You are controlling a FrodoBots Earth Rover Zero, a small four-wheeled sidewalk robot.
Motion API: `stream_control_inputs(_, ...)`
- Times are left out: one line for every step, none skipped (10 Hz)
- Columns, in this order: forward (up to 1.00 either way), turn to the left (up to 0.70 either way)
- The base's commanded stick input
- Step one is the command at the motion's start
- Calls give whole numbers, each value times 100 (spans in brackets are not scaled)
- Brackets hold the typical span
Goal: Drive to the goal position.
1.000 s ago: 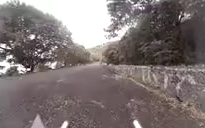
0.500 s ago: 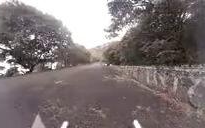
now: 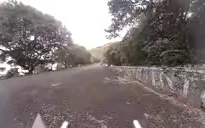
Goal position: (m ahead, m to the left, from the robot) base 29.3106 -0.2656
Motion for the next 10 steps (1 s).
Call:
stream_control_inputs(50,0)
stream_control_inputs(50,0)
stream_control_inputs(50,0)
stream_control_inputs(50,0)
stream_control_inputs(50,0)
stream_control_inputs(50,0)
stream_control_inputs(50,0)
stream_control_inputs(50,0)
stream_control_inputs(50,0)
stream_control_inputs(50,0)
